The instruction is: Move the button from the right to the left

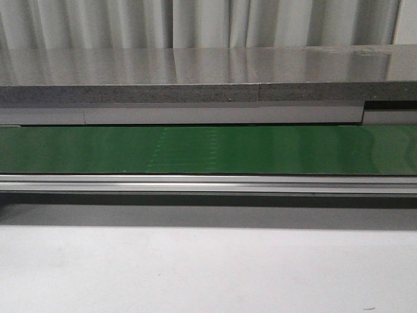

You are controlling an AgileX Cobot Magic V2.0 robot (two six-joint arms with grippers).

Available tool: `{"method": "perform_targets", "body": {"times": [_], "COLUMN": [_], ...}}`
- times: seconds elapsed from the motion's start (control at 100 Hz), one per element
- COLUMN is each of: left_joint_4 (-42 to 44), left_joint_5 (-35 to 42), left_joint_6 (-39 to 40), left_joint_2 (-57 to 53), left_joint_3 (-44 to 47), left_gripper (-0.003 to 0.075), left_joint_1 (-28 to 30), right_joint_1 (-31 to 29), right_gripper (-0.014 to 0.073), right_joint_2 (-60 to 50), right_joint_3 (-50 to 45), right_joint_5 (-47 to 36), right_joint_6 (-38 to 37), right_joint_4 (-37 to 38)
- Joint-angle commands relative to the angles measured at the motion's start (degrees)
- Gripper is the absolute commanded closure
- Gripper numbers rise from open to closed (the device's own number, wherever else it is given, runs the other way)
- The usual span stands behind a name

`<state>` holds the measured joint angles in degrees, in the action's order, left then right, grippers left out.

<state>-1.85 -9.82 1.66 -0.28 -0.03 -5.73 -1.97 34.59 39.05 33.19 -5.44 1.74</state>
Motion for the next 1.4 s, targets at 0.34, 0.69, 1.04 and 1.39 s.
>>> {"method": "perform_targets", "body": {"times": [0.34,0.69,1.04,1.39], "left_joint_4": [-0.5,-0.5,-0.5,-0.5], "left_joint_5": [4.5,4.5,4.5,4.5], "left_joint_6": [0.55,0.55,0.55,0.55], "left_joint_2": [-1.82,-1.82,-1.82,-1.82], "left_joint_3": [2.55,2.55,2.55,2.55], "left_gripper": [0.0741,0.0741,0.0741,0.0741], "left_joint_1": [-0.12,-0.12,-0.12,-0.12], "right_joint_1": [-1.58,-14.15,-30.44,-33.91], "right_gripper": [0.0608,-0.0038,-0.0029,-0.0029], "right_joint_2": [24.42,31.1,37.41,48.99], "right_joint_3": [16.5,17.98,18.0,18.12], "right_joint_5": [7.93,11.41,6.89,-1.9], "right_joint_6": [0.13,2.21,10.27,15.37], "right_joint_4": [2.77,7.05,-3.16,-10.66]}}
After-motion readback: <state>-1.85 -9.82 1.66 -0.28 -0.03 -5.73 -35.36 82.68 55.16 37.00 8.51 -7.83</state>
